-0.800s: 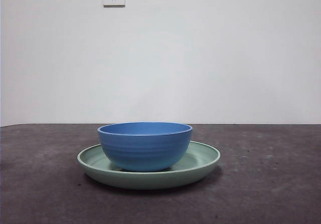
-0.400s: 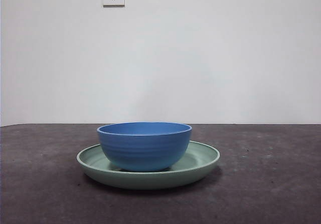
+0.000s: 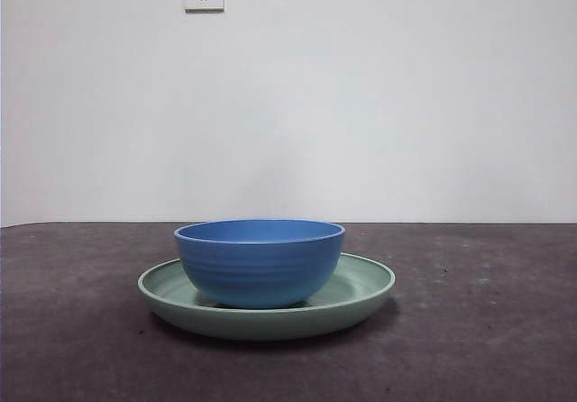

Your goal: Pick up the blue bowl, put it on the green plate, put it on desk

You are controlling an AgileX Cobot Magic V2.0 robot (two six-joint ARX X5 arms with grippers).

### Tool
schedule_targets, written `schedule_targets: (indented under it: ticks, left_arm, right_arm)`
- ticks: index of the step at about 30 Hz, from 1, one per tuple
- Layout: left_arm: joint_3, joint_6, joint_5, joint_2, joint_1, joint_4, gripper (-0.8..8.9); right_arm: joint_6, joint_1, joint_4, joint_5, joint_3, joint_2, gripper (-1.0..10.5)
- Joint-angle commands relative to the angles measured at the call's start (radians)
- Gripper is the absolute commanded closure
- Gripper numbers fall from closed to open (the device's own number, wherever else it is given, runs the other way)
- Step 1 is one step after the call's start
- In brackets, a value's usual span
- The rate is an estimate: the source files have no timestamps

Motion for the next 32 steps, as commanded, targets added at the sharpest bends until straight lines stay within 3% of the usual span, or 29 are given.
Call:
schedule_targets:
  ticks: [1, 32]
  left_arm:
    - [-0.021, 0.018, -0.005, 0.0, 0.003, -0.008, 7.94]
    - [-0.021, 0.034, -0.005, 0.0, 0.002, -0.007, 7.94]
  right_arm:
    - [-0.005, 0.005, 0.01, -0.001, 0.019, 0.007, 9.2]
    - [-0.005, 0.006, 0.01, 0.0, 0.019, 0.0, 9.2]
